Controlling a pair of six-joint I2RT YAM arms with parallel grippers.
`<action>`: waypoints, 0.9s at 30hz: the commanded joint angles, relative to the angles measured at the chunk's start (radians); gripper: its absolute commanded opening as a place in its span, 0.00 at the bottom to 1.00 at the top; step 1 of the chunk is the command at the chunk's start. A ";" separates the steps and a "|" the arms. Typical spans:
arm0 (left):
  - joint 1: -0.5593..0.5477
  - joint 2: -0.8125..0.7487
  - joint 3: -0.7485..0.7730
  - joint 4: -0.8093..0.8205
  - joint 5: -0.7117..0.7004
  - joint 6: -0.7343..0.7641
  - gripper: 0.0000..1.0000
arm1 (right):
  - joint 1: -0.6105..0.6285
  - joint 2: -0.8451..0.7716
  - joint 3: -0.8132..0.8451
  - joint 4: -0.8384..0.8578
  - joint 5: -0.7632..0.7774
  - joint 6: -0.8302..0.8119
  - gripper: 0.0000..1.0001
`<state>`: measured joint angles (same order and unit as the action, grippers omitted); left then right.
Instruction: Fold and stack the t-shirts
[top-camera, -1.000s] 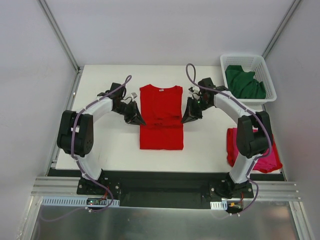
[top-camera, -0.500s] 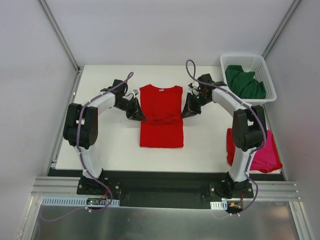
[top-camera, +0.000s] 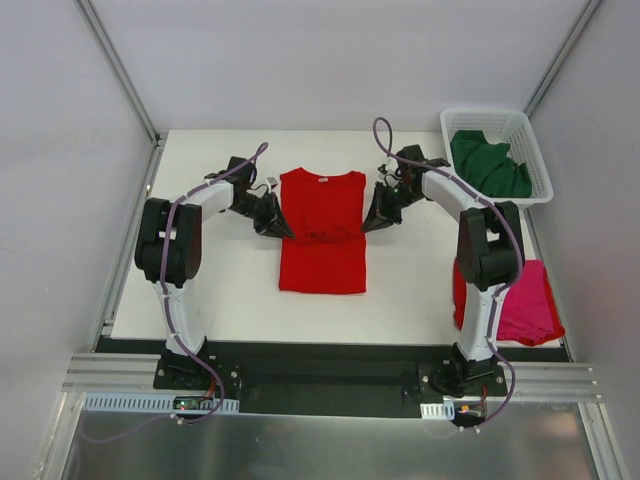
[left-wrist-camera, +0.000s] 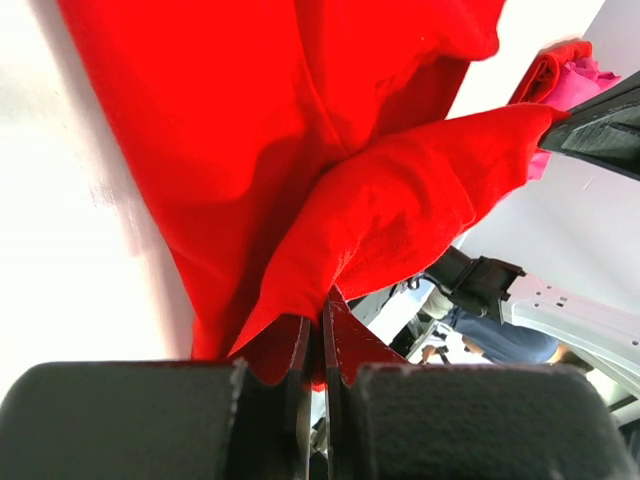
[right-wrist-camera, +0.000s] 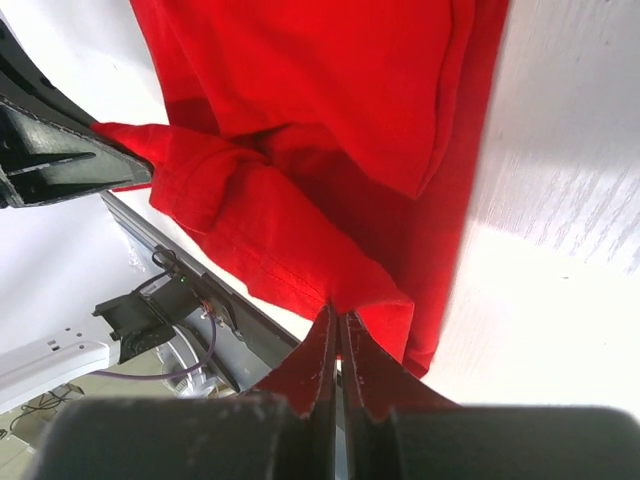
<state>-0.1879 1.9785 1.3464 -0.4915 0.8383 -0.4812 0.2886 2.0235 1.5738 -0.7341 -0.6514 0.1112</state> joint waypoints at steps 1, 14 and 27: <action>0.013 0.023 0.042 -0.005 0.041 0.023 0.00 | -0.009 0.024 0.051 -0.028 -0.034 -0.018 0.01; 0.011 0.039 0.049 -0.010 0.007 0.036 0.82 | -0.008 0.046 0.034 -0.021 -0.025 -0.019 0.17; 0.011 -0.139 0.019 -0.027 -0.057 0.038 0.99 | 0.000 -0.120 0.015 0.013 0.096 0.004 0.88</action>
<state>-0.1875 1.9789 1.3705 -0.5041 0.8143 -0.4629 0.2848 2.0441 1.5810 -0.7372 -0.6029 0.1059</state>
